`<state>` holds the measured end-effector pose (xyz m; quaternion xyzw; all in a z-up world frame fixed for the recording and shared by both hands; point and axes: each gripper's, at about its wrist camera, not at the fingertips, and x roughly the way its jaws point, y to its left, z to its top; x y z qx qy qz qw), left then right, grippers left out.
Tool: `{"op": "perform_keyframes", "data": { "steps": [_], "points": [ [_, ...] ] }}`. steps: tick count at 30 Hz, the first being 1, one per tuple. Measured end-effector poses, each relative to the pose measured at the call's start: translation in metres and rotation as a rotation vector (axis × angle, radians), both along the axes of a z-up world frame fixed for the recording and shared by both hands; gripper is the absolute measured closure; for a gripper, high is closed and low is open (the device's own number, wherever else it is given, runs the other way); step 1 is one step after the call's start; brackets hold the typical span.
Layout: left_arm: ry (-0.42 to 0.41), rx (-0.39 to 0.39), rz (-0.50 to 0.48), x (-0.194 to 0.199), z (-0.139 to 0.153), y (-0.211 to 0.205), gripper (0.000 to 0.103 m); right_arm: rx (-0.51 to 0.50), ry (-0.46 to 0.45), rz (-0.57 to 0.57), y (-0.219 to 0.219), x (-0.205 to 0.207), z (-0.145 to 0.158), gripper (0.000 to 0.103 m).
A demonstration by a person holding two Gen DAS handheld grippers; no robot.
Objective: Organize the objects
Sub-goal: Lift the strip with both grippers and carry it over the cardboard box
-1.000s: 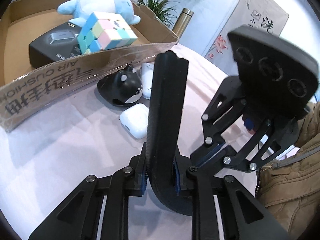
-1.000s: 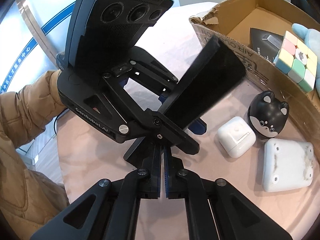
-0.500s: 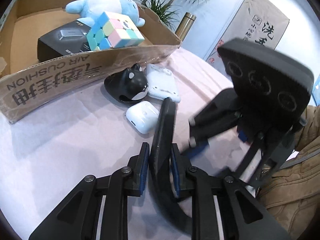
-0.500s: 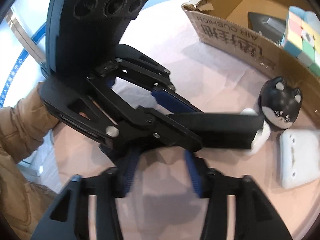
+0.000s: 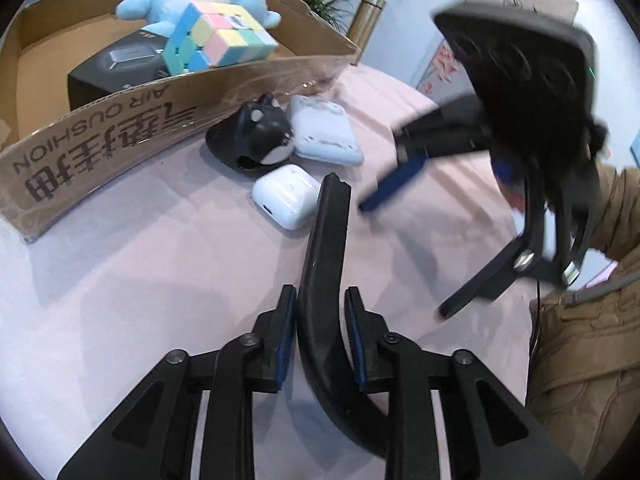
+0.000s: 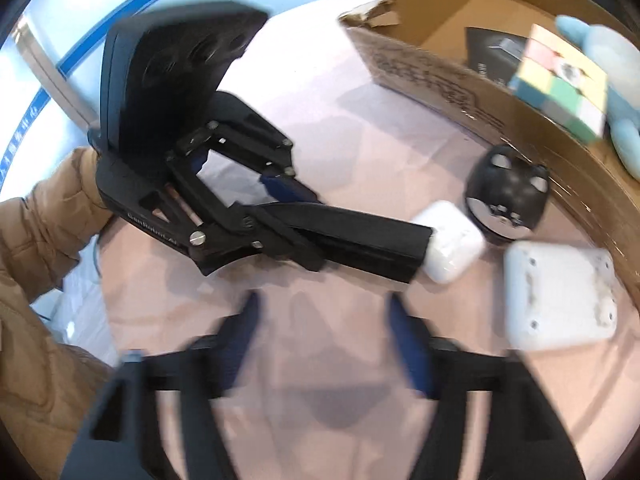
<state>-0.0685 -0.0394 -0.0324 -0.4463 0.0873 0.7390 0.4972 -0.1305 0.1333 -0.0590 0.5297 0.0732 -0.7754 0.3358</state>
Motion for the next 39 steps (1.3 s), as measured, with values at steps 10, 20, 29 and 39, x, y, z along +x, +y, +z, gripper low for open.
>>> {"op": "perform_keyframes", "data": {
  "steps": [10,20,29,39],
  "points": [
    [-0.001,-0.076,-0.045,0.008,0.001,0.017,0.066,0.118,0.209,0.211,-0.028,-0.032,-0.007,0.017],
    [0.010,-0.131,-0.029,0.021,0.004,0.017,0.066,0.163,0.228,0.402,-0.063,-0.068,-0.029,0.064],
    [0.088,-0.205,0.021,0.025,0.002,0.028,0.085,0.154,0.236,0.478,-0.059,-0.050,-0.044,0.082],
    [0.123,-0.240,0.018,0.041,0.005,0.045,0.085,0.152,0.233,0.450,-0.074,-0.061,-0.051,0.082]
  ]
}}
